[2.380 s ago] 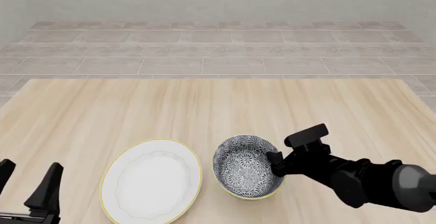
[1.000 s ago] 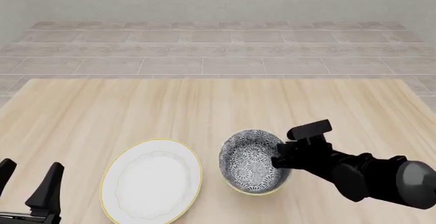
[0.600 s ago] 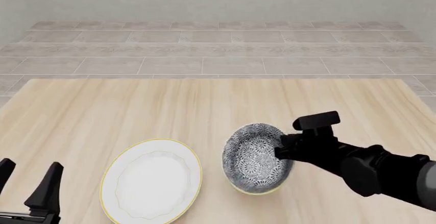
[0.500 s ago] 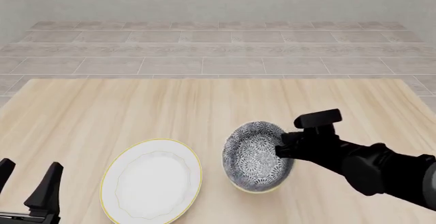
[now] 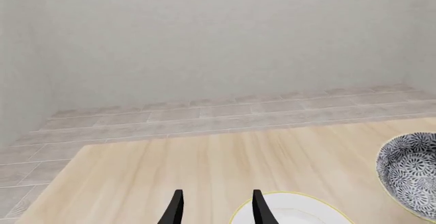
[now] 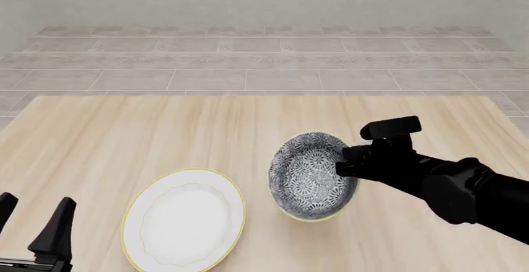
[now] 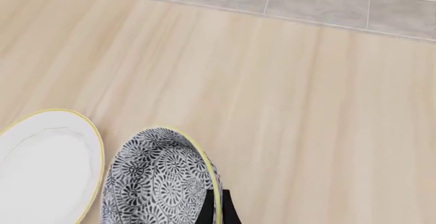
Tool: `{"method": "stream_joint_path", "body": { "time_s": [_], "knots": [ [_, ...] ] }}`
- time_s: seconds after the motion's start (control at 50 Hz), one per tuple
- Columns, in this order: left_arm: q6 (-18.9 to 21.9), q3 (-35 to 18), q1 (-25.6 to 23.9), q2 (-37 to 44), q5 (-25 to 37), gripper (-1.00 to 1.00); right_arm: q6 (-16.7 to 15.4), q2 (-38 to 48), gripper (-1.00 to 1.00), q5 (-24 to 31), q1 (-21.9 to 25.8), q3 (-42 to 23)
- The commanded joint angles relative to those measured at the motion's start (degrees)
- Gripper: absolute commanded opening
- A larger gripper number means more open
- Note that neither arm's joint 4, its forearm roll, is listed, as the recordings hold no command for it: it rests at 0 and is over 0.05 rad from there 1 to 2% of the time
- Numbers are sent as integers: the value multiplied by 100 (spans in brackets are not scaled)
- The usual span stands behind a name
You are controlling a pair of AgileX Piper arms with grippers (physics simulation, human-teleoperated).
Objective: Put the bowl on the plate.
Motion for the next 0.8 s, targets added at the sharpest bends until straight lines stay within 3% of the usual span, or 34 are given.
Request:
{"method": "stream_joint_path", "body": {
  "time_s": [0.02,0.44,0.7,0.8],
  "knots": [
    [-13,-19,7,6,2,100,50,-117,-100,351,13,-410],
    [-30,-73,-2,-19,46,100,525,-81,-100,800,331,-1025],
    [-29,-99,-11,-26,54,100,1042,147,-100,892,684,-1288],
    [-33,-107,-16,-27,52,100,1038,276,-100,1030,750,-1531]
  ]
}}
